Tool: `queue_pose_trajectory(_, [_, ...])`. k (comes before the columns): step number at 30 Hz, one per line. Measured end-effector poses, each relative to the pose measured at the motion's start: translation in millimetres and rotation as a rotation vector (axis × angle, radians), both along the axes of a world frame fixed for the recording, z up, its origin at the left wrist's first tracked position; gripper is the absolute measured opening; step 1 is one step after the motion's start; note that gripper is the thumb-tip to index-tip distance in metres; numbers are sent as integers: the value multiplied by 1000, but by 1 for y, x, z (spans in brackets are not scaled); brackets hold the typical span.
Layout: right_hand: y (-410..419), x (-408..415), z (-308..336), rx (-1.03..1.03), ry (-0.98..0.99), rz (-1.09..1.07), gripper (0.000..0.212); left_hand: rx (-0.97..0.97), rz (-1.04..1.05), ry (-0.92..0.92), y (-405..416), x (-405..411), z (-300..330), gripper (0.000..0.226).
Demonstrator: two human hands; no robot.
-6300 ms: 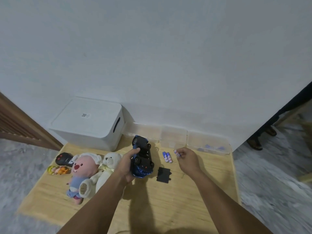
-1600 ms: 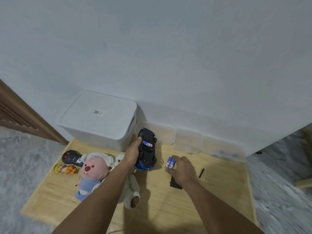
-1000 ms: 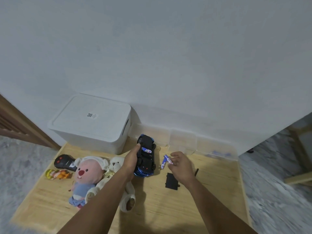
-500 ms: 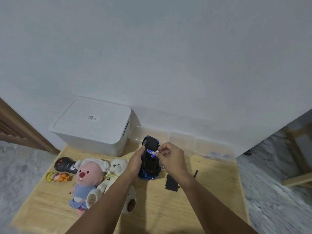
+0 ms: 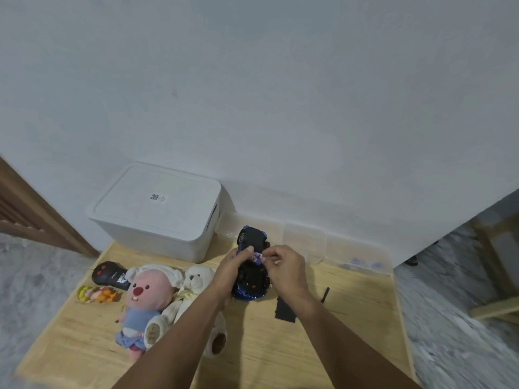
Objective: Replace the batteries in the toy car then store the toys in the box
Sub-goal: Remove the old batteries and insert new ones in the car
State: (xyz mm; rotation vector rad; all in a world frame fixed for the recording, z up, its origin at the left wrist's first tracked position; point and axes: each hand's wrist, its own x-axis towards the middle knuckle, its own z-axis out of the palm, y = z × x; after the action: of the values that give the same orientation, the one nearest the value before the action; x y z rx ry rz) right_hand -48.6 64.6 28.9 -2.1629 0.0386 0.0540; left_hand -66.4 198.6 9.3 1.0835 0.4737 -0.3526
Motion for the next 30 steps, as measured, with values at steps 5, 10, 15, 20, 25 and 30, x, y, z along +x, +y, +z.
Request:
queue_pose_trajectory(5, [0, 4, -2, 127, 136, -98, 11, 71, 22, -29, -1, 1, -5, 34])
queue_pose_trajectory(10, [0, 4, -3, 215, 207, -170, 16, 108, 22, -17, -1, 1, -4, 26])
queue_pose_trajectory(15, [0, 4, -5, 237, 219, -196, 19, 143, 9, 13, -3, 2, -3, 34])
queue_pose_trajectory(20, [0, 1, -7, 234, 180, -222, 21, 92, -6, 18, -5, 0, -2, 41])
queue_pose_trajectory(25, [3, -3, -13, 214, 180, -229, 16, 61, -38, 11, -4, -1, 1, 35])
queue_pose_trajectory(30, [5, 1, -17, 214, 212, -275, 22, 80, -21, 39, -5, -2, -3, 31])
